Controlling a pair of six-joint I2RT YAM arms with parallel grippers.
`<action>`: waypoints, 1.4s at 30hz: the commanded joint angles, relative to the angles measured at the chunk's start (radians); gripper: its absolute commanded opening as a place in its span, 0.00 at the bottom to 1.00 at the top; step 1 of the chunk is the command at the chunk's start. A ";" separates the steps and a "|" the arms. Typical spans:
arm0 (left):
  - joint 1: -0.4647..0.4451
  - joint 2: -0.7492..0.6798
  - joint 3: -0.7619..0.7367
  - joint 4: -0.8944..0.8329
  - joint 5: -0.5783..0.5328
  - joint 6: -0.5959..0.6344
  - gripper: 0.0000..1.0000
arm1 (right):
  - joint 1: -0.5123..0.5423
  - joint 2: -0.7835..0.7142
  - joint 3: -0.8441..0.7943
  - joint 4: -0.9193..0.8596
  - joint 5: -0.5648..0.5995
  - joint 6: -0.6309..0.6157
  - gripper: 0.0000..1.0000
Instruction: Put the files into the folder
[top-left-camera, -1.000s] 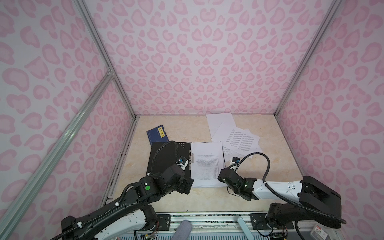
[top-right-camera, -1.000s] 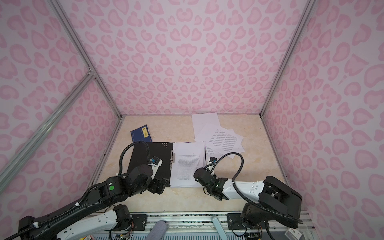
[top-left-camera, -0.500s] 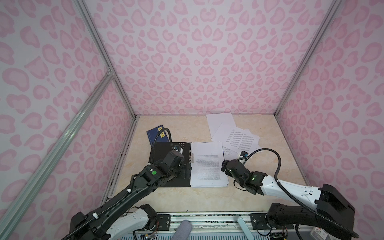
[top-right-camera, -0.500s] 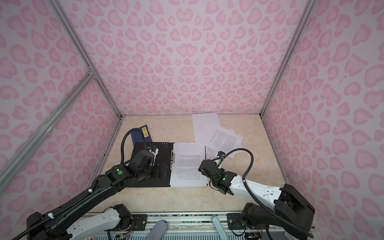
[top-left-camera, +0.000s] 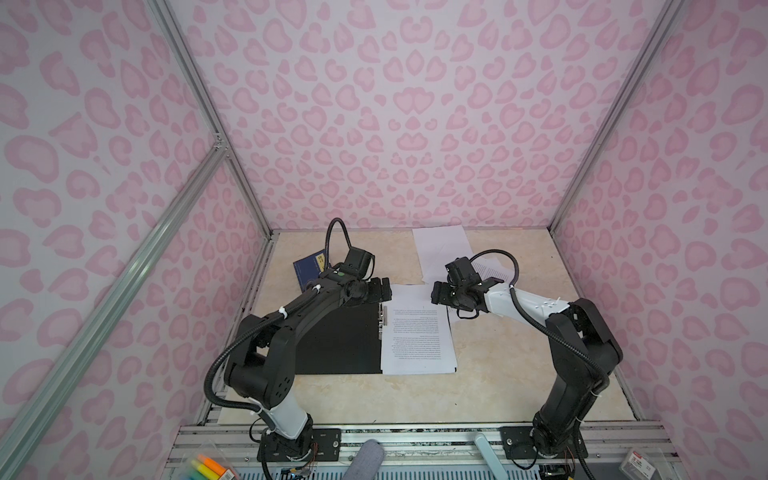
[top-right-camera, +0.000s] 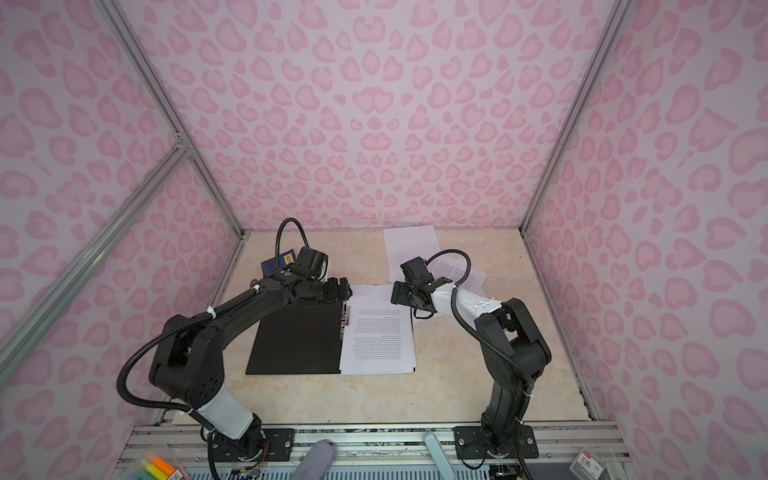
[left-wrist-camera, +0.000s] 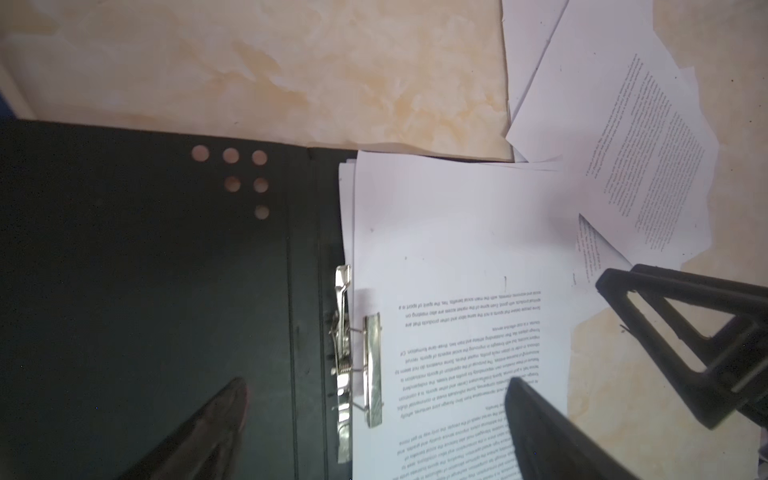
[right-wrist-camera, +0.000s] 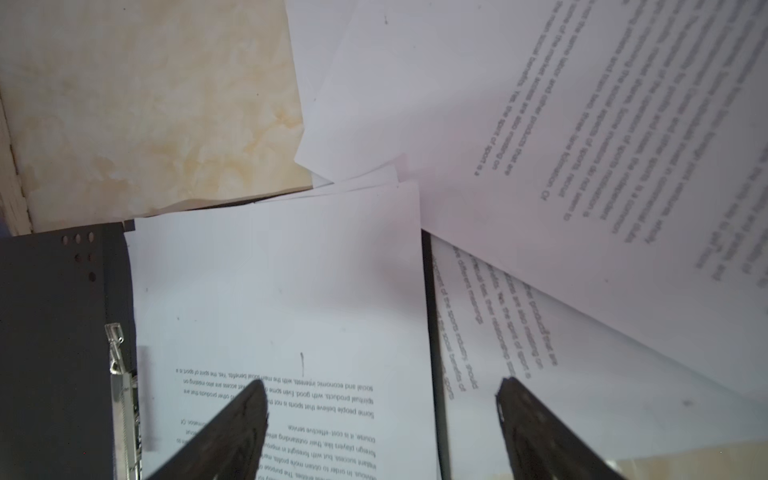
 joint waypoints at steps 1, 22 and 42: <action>0.006 0.106 0.084 0.025 0.066 0.027 0.97 | -0.029 0.038 0.026 -0.039 -0.014 -0.033 0.87; 0.018 0.420 0.317 0.034 0.174 0.029 0.97 | -0.059 0.187 0.118 0.003 -0.194 -0.017 0.78; 0.025 0.410 0.317 0.033 0.155 0.009 0.98 | -0.024 0.211 0.179 -0.092 -0.081 -0.019 0.77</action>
